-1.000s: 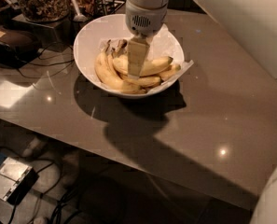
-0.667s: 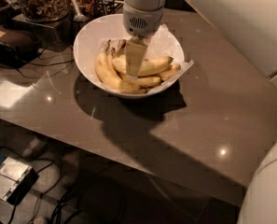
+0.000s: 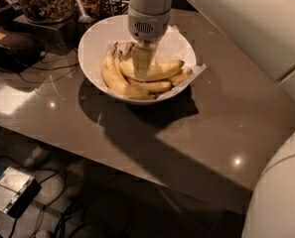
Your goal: Pick banana from white bowl
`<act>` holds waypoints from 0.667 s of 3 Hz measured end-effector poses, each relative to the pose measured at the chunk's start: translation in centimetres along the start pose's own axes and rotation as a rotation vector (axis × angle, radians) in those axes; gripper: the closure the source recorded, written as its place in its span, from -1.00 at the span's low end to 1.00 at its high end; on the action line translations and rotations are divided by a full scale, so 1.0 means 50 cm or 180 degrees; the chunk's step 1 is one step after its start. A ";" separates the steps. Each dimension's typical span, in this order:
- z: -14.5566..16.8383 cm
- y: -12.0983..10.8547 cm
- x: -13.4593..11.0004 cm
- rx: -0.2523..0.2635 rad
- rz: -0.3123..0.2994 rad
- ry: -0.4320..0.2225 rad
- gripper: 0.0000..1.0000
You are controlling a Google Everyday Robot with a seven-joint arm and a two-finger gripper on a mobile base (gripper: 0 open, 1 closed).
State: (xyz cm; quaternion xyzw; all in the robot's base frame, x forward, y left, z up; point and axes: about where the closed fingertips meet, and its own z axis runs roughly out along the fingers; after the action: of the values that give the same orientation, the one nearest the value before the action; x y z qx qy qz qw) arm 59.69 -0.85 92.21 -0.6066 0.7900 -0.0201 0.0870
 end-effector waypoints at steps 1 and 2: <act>0.011 -0.005 -0.001 0.0004 0.0007 0.0029 -0.16; 0.029 -0.004 -0.005 -0.0023 -0.0014 0.0069 -0.14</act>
Offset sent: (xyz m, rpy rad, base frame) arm -0.0069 -0.0051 -0.0235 -0.0714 0.0752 0.0049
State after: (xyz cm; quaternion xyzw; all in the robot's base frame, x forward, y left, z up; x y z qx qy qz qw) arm 60.20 -0.57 90.82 -0.6083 0.7897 -0.0240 0.0762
